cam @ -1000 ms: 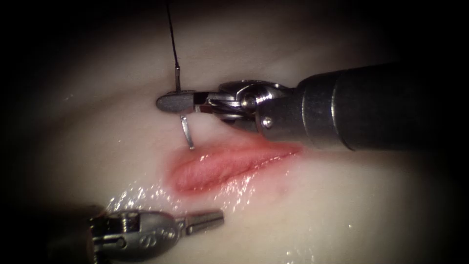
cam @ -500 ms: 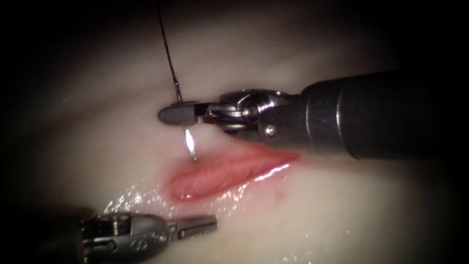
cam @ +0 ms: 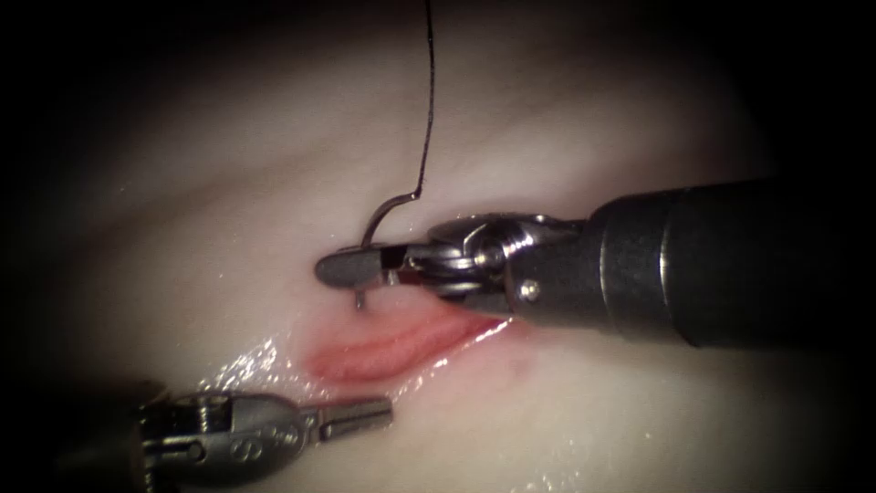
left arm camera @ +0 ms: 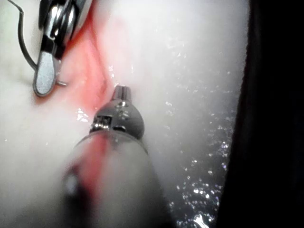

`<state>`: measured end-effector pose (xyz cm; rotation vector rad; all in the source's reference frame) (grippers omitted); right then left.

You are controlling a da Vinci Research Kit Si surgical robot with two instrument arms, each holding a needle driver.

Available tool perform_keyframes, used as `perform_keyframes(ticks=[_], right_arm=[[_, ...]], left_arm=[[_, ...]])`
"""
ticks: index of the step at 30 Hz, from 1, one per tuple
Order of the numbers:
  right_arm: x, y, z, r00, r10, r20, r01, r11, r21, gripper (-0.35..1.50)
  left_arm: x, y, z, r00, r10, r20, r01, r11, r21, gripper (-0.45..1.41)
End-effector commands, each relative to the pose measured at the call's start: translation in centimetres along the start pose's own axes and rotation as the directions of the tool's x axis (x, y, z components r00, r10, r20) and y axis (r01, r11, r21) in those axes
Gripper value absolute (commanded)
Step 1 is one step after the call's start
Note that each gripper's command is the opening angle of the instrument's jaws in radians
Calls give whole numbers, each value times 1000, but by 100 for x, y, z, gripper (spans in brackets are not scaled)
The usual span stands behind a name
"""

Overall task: Wound Closure
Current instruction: Using the right tool puncture the top side of the wound with the needle.

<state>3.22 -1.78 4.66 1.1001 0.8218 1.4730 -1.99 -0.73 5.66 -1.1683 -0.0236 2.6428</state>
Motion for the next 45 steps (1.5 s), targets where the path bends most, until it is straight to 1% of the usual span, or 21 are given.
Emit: perform_keyframes(ticks=[1, 4, 8, 9, 10, 11, 14, 17, 18, 19, 20, 22, 24, 28, 31, 35, 40, 42, 43, 44, 45], right_arm=[[10, 0, 14, 997, -63, -35, 63, 998, 4, -35], [28, 2, 17, 975, -185, -127, 193, 979, 58, 56], [38, 7, 17, 915, -366, -172, 377, 926, 32, 89], [42, 10, 16, 887, -423, -186, 433, 901, 13, 118], [44, 11, 16, 873, -448, -194, 458, 889, 7, 126], [49, 15, 13, 847, -489, -210, 503, 864, 19, 126], [56, 22, 9, 829, -508, -234, 530, 847, 39, 126], [69, 31, 5, 753, -622, -215, 645, 763, 53, 133], [72, 32, 3, 718, -664, -211, 688, 723, 64, 135], [74, 32, 1, 653, -726, -214, 752, 655, 72, 135], [78, 31, -1, 563, -793, -234, 825, 558, 92, 138], [78, 26, -1, 445, -842, -305, 895, 426, 131, 130], [75, 24, 0, 390, -859, -333, 921, 357, 157, 118], [68, 18, 3, 270, -890, -366, 962, 237, 133, 116], [71, 12, 1, 225, -891, -393, 974, 199, 107, 116], [78, 5, -3, 201, -896, -397, 979, 188, 73, 108], [83, 2, -4, 199, -892, -405, 980, 194, 55, 99], [83, 2, -3, 194, -893, -406, 981, 189, 53, 74], [83, 2, -3, 193, -893, -406, 981, 188, 52, 52], [82, 2, -1, 192, -894, -406, 981, 188, 51, 46], [82, 2, -1, 180, -896, -406, 983, 177, 46, 52]], left_arm=[[-2, 4, 8, 1000, -2, 0, 2, 1000, -1, -30], [-1, 6, 7, 1000, -2, 0, 2, 1000, -1, -32], [1, 6, 6, 1000, -4, 1, 4, 1000, -2, -33], [1, 6, 5, 1000, -5, 1, 5, 1000, -2, -33], [2, 6, 5, 1000, -6, 1, 6, 1000, -2, -33], [3, 7, 5, 1000, -7, 2, 7, 1000, -3, -35], [4, 7, 5, 1000, -8, 2, 8, 1000, -2, -35], [4, 7, 4, 1000, -8, 2, 8, 1000, -2, -35], [4, 7, 4, 1000, -8, 2, 8, 1000, -2, -35], [4, 8, 4, 1000, -8, 2, 8, 1000, -2, -35], [4, 8, 4, 1000, -8, 3, 8, 1000, -2, -35], [4, 8, 4, 1000, -8, 3, 8, 1000, -2, -35], [4, 8, 4, 1000, -8, 3, 8, 1000, -2, -35], [4, 7, 4, 1000, -8, 2, 8, 1000, -2, -33], [4, 7, 4, 1000, -8, 2, 8, 1000, -2, -33], [4, 7, 4, 1000, -8, 2, 8, 1000, -2, -33], [4, 7, 4, 1000, -8, 2, 8, 1000, -2, -33], [4, 8, 5, 1000, -8, 2, 8, 1000, -2, -33], [4, 8, 5, 1000, -8, 3, 8, 1000, -2, -33], [4, 8, 5, 1000, -8, 3, 8, 1000, -2, -33], [4, 8, 5, 1000, -8, 3, 8, 1000, -2, -33]])
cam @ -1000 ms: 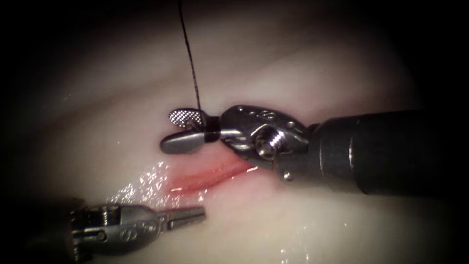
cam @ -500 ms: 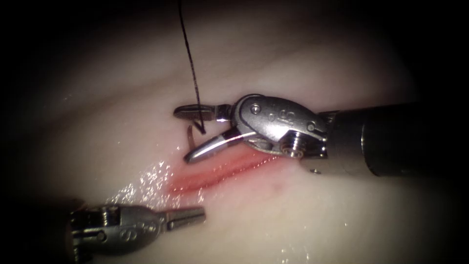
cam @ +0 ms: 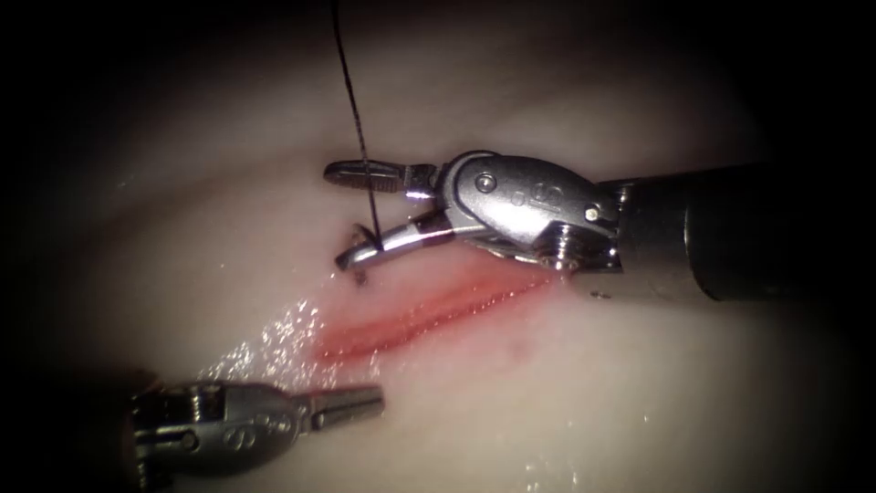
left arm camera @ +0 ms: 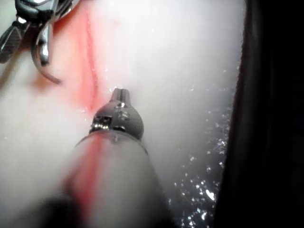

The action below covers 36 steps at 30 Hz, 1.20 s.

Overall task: Wound Closure
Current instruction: Using the right tool puncture the top side of the wound with the needle.

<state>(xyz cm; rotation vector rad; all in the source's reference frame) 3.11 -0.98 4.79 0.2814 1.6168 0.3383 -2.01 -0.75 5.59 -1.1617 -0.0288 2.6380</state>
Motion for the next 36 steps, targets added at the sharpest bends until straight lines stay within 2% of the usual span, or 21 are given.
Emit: perform_keyframes(ticks=[1, 2, 3, 4, 9, 12, 14, 15, 16, 17, 18, 19, 20, 22, 23, 24, 27, 31, 33, 35, 36], right_arm=[[-5, 1, 10, 1000, -5, -2, 5, 1000, 2, 54], [-5, 0, 10, 1000, -6, -2, 6, 1000, 2, 49], [-5, -1, 12, 1000, -17, -2, 17, 1000, 1, 27], [-5, -2, 13, 1000, -18, -9, 18, 1000, 24, -35], [-6, -1, 14, 999, -13, -41, 19, 990, 138, -35], [-5, 1, 13, 1000, -12, -22, 14, 993, 115, -35], [-4, 5, 12, 993, 117, 9, -117, 989, 93, -35], [-4, 8, 12, 964, 259, 59, -263, 962, 78, -35], [-4, 9, 11, 935, 342, 88, -348, 936, 56, -35], [-4, 11, 10, 872, 469, 136, -472, 881, -14, -35], [-5, 12, 10, 829, 541, 143, -540, 840, -47, -35], [-4, 13, 10, 709, 691, 140, -677, 723, -140, -35], [-4, 13, 10, 664, 733, 150, -712, 681, -172, -35], [-4, 14, 11, 612, 770, 181, -724, 638, -263, -35], [-4, 14, 11, 605, 771, 200, -713, 636, -295, -35], [-4, 14, 11, 573, 790, 218, -725, 613, -316, -35], [-5, 13, 11, 502, 841, 200, -774, 540, -329, -35], [-17, 6, 16, 206, 969, 136, -903, 242, -355, -35], [-22, 1, 17, 168, 975, 144, -918, 208, -338, -35], [-26, -7, 18, 106, 985, 138, -953, 141, -269, -35], [-27, -10, 19, 102, 985, 142, -957, 136, -256, -35]], left_arm=[[-2, 4, 8, 1000, 0, -1, 0, 1000, -2, -33], [-2, 4, 8, 1000, 0, -1, 0, 1000, -2, -33], [-2, 4, 8, 1000, 0, -1, 0, 1000, -2, -33], [-2, 4, 8, 1000, 0, -1, 0, 1000, -1, -33], [-2, 4, 8, 1000, 0, -1, 0, 1000, -1, -33], [-2, 4, 8, 1000, 0, -1, 0, 1000, -2, -33], [-2, 4, 8, 1000, 0, -1, 0, 1000, -2, -33], [-2, 4, 8, 1000, 0, -1, 0, 1000, -2, -33], [-2, 4, 8, 1000, 0, -1, 0, 1000, -2, -33], [-2, 4, 8, 1000, 0, -1, 0, 1000, -2, -33], [-2, 4, 8, 1000, 0, -1, 0, 1000, -2, -33], [-2, 4, 8, 1000, 0, -1, 0, 1000, -2, -33], [-2, 4, 8, 1000, 0, -1, 0, 1000, -2, -33], [-3, 4, 8, 1000, 0, -1, 0, 1000, -2, -33], [-3, 4, 8, 1000, 0, -1, 0, 1000, -2, -33], [-3, 4, 8, 1000, 0, -1, 0, 1000, -2, -33], [-3, 4, 8, 1000, 0, -1, 0, 1000, -2, -33], [-3, 4, 8, 1000, 0, -1, 0, 1000, -2, -33], [-3, 4, 8, 1000, 1, -1, -1, 1000, -2, -33], [-3, 4, 7, 1000, 1, -1, -1, 1000, -3, -33], [-4, 3, 7, 1000, 1, -2, -1, 1000, -3, -33]])
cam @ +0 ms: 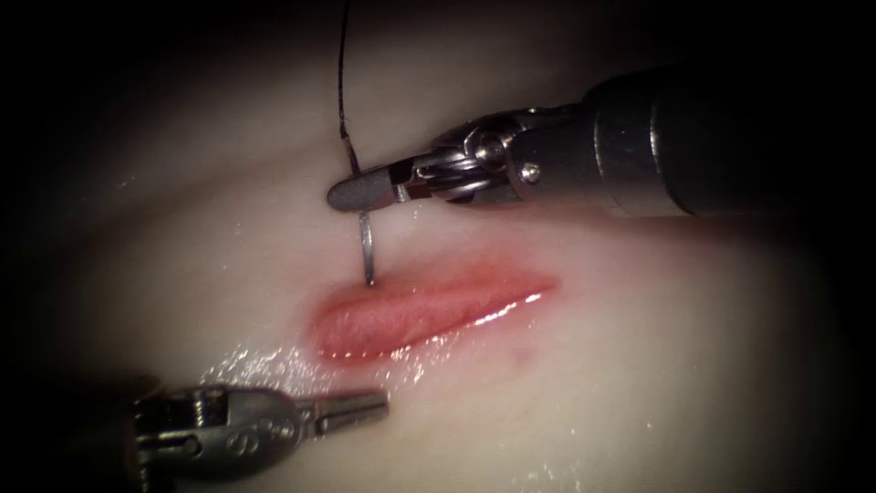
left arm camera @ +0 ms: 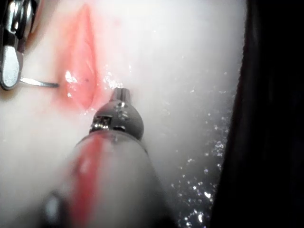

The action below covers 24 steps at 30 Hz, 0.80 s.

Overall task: Wound Closure
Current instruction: Using the right tool puncture the top side of the wound with the needle.

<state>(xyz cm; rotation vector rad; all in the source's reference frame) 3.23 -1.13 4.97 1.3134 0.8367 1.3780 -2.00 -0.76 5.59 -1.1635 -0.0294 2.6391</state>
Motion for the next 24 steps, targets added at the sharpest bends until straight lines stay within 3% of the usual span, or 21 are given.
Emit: perform_keyframes(ticks=[1, 6, 20, 22, 23, 24], right_arm=[[-4, 0, 12, 1000, 5, 14, -5, 1000, 29, -35], [-24, -13, 15, 999, 5, 35, -7, 998, 59, -35], [-74, -13, 13, 994, 51, 97, -54, 998, 31, -35], [-65, -15, 13, 1000, 1, -3, -2, 1000, -27, -35], [-56, -13, 11, 995, -92, -36, 91, 995, -36, -35], [-52, -12, 11, 986, -154, -67, 151, 988, -41, 2]], left_arm=[[-2, 3, 7, 1000, 0, -1, 0, 1000, -2, -33], [-3, 2, 7, 1000, 1, -2, -1, 1000, -4, -33], [-4, 0, 5, 1000, 2, -3, -2, 1000, -6, -33], [-5, 0, 5, 1000, 2, -3, -2, 1000, -7, -33], [-5, 0, 5, 1000, 2, -3, -2, 1000, -6, -33], [-4, 0, 5, 1000, 2, -3, -2, 1000, -6, -33]])
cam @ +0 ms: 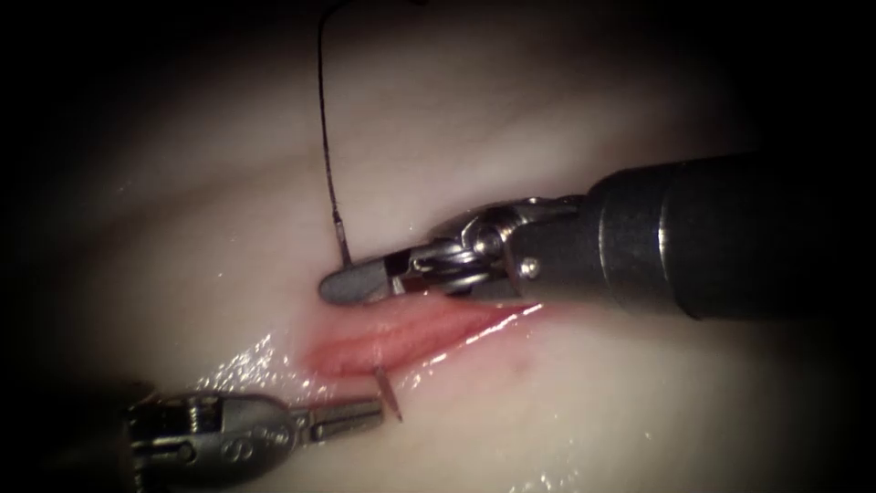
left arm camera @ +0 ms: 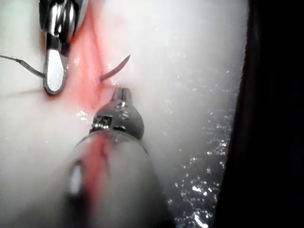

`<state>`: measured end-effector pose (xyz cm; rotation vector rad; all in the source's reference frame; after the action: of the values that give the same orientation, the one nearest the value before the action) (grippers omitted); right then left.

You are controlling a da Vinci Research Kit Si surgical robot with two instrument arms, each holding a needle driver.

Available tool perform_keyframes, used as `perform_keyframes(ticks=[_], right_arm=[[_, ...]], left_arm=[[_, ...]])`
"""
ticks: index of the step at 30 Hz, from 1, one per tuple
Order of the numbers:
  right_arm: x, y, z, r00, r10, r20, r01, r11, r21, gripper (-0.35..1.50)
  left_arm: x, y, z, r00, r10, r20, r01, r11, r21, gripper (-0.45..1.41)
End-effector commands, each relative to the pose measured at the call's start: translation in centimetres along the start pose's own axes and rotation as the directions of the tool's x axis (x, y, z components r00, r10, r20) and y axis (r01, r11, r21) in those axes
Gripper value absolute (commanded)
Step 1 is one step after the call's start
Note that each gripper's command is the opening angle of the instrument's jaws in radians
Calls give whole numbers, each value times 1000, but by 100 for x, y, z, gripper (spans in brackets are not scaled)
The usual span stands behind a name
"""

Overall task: Wound Closure
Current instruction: Using the right tool puncture the top side of the wound with the needle, then pull the needle through the tissue by grabbing the needle with the left tool.

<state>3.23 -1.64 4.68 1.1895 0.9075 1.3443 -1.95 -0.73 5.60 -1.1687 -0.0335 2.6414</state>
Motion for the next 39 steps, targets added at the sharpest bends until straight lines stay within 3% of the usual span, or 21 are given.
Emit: perform_keyframes(ticks=[1, 2, 6, 9, 13, 19, 23, 29, 39], right_arm=[[8, 5, 8, 993, -110, -52, 109, 994, -13, 52], [12, 7, 7, 985, -152, -83, 150, 988, -29, 98], [37, 19, -5, 952, -231, -202, 229, 973, -36, 125], [52, 28, -24, 941, -248, -229, 240, 969, -62, 116], [63, 36, -48, 935, -255, -247, 241, 967, -86, 101], [66, 40, -67, 925, -247, -289, 231, 969, -88, 83], [64, 40, -65, 924, -246, -292, 230, 969, -91, 73], [63, 41, -63, 922, -248, -296, 231, 969, -91, 64], [58, 43, -64, 921, -253, -295, 236, 967, -92, 64]], left_arm=[[-1, 4, 7, 1000, -1, 0, 1, 1000, -2, -33], [0, 4, 6, 1000, -2, 0, 2, 1000, -3, -33], [11, 3, -1, 997, 71, -6, -70, 997, 14, -28], [22, 0, -7, 989, 140, -37, -138, 989, 58, -6], [31, -1, -7, 975, 217, -54, -209, 971, 113, 9], [43, 8, 16, 948, 316, -30, -307, 937, 165, 31], [47, 11, 26, 925, 379, -25, -368, 910, 191, 27], [43, 2, 33, 921, 390, -22, -378, 904, 200, 25], [36, -12, 49, 915, 402, -20, -388, 893, 228, 17]])
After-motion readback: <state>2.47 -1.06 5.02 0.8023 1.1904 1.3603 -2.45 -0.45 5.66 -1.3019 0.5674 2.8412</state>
